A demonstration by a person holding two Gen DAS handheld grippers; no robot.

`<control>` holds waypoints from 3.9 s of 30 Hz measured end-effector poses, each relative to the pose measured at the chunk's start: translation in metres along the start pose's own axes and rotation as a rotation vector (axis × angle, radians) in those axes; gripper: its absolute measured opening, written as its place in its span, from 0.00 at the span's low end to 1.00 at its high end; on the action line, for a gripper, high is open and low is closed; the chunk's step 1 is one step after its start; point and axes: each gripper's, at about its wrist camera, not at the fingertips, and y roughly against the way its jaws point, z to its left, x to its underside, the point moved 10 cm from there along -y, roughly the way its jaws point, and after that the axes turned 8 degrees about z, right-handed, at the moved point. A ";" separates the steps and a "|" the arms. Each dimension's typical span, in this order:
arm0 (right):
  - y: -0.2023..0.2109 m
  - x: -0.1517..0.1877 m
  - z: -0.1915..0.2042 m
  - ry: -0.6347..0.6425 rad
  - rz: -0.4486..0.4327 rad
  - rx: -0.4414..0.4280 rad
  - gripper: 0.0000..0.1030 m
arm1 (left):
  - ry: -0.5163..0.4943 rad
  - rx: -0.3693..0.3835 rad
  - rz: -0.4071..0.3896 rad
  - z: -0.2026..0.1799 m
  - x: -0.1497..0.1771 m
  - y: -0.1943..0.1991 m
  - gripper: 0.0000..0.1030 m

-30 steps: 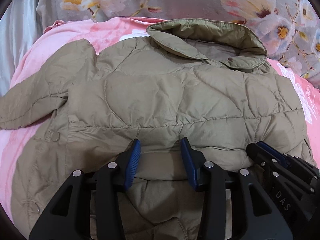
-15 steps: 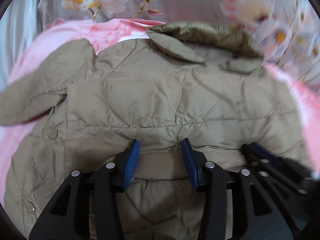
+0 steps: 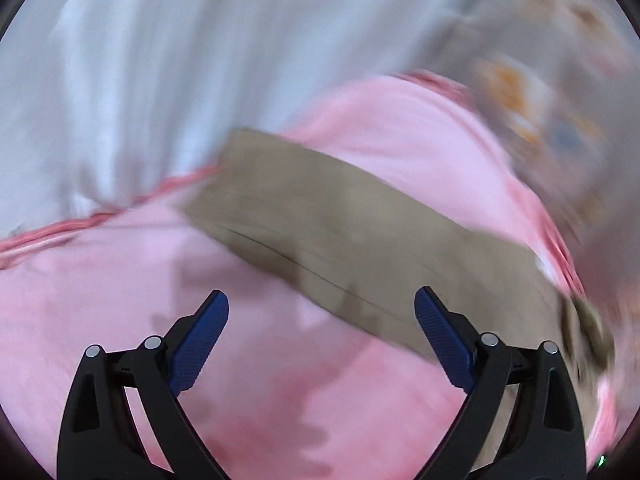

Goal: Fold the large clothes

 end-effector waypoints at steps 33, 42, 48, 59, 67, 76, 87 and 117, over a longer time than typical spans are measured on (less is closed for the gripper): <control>0.144 0.101 -0.127 -0.183 -0.093 -0.010 0.62 | -0.858 0.502 0.067 -0.417 0.356 0.132 0.87; 0.130 0.062 -0.127 -0.261 -0.118 -0.118 0.63 | -0.580 0.391 0.126 -0.340 0.242 0.070 0.87; 0.093 0.026 -0.119 -0.320 -0.071 -0.163 0.63 | -0.391 0.363 0.225 -0.302 0.193 0.012 0.86; 0.067 0.005 -0.089 -0.189 -0.045 -0.050 0.02 | -0.275 0.333 0.293 -0.283 0.176 -0.040 0.29; 0.184 -0.057 -0.073 -0.048 -0.373 0.024 0.01 | -0.386 0.378 0.058 -0.291 0.149 0.026 0.04; 0.069 -0.011 -0.113 -0.147 -0.044 0.012 0.01 | -0.553 0.182 0.080 -0.271 0.195 -0.013 0.04; 0.026 0.017 -0.104 -0.102 0.037 0.078 0.01 | -0.651 0.054 0.060 -0.268 0.214 -0.038 0.04; 0.015 -0.008 -0.016 -0.007 0.036 -0.010 0.10 | -0.836 0.094 0.078 -0.334 0.254 -0.027 0.53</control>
